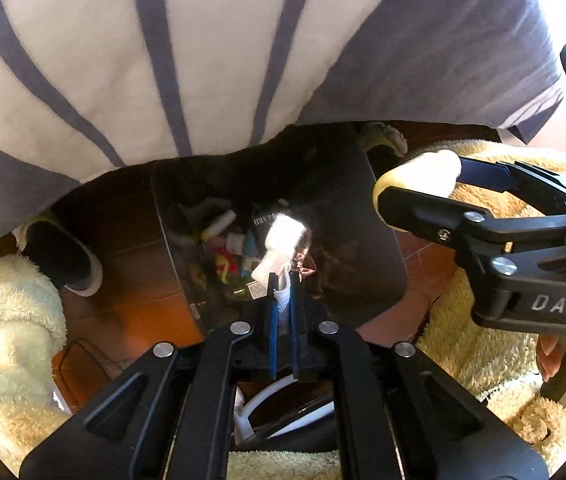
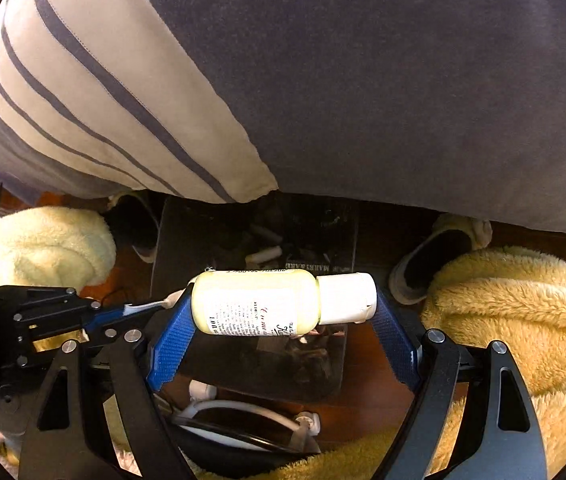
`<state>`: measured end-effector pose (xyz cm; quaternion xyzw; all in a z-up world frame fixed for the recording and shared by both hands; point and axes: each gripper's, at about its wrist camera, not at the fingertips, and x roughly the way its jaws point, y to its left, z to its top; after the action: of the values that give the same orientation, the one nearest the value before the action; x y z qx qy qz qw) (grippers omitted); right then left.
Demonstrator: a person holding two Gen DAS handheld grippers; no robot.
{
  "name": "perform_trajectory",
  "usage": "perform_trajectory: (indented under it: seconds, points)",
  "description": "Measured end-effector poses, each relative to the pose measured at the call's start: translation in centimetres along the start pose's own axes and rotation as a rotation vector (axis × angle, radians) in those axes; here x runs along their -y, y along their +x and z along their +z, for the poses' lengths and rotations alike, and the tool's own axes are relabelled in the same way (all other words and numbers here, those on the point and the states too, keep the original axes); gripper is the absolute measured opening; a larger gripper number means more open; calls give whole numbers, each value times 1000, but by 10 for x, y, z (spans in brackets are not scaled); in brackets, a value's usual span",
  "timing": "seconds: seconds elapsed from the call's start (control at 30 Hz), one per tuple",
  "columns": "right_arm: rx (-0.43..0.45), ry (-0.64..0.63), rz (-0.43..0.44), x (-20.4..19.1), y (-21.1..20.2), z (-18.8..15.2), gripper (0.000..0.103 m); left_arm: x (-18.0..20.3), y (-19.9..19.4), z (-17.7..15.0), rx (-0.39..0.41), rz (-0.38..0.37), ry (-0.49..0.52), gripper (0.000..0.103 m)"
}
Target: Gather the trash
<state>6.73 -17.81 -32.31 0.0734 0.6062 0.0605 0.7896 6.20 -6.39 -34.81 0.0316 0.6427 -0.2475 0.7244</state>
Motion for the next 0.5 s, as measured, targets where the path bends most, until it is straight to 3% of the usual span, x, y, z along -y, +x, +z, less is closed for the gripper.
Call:
perform_trajectory:
  seconds: [0.07, 0.13, 0.2, 0.27, 0.5]
  points:
    - [3, 2, 0, 1, 1, 2, 84, -5, 1, 0, -6, -2, -10, 5]
    - [-1, 7, 2, 2, 2, 3, 84, -7, 2, -1, -9, 3, -18, 14]
    - [1, 10, 1, 4, 2, 3, 84, -8, -1, -1, -4, 6, -22, 32]
    - [12, 13, 1, 5, -1, 4, 91, -7, -4, -2, 9, 13, -22, 40]
    - [90, 27, -6, 9, -32, 8, 98, -2, -33, 0, 90, 60, -18, 56]
